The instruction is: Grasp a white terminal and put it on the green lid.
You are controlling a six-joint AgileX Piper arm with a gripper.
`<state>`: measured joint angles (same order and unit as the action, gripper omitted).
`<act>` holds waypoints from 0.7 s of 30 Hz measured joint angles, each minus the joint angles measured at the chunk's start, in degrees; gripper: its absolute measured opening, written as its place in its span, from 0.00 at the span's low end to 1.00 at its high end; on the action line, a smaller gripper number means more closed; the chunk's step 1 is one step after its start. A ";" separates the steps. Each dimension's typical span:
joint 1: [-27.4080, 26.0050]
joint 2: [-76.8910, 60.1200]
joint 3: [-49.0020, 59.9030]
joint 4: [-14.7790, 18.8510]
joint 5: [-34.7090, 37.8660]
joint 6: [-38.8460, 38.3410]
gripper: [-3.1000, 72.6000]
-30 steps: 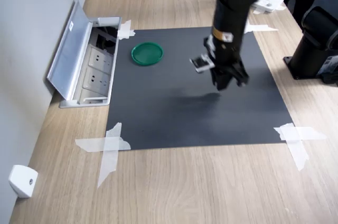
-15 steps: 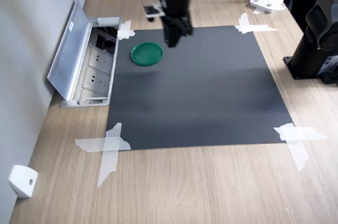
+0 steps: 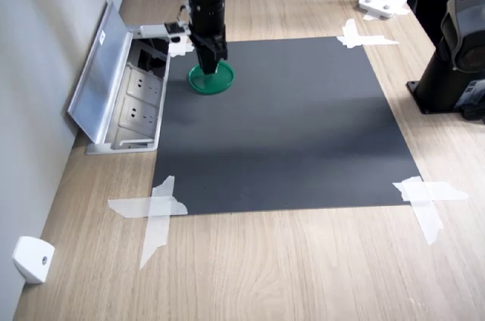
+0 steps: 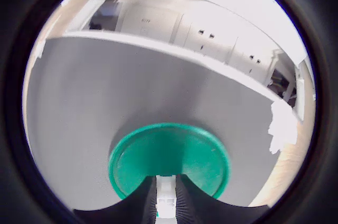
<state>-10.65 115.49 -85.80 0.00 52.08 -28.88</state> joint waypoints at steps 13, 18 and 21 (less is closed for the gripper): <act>0.00 0.09 0.00 0.00 1.30 -2.22 0.55; 0.00 0.09 0.00 -1.55 1.30 -0.11 0.78; 0.00 -0.11 0.00 -2.06 1.30 1.05 0.83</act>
<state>-10.65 115.38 -85.80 -2.06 53.38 -27.83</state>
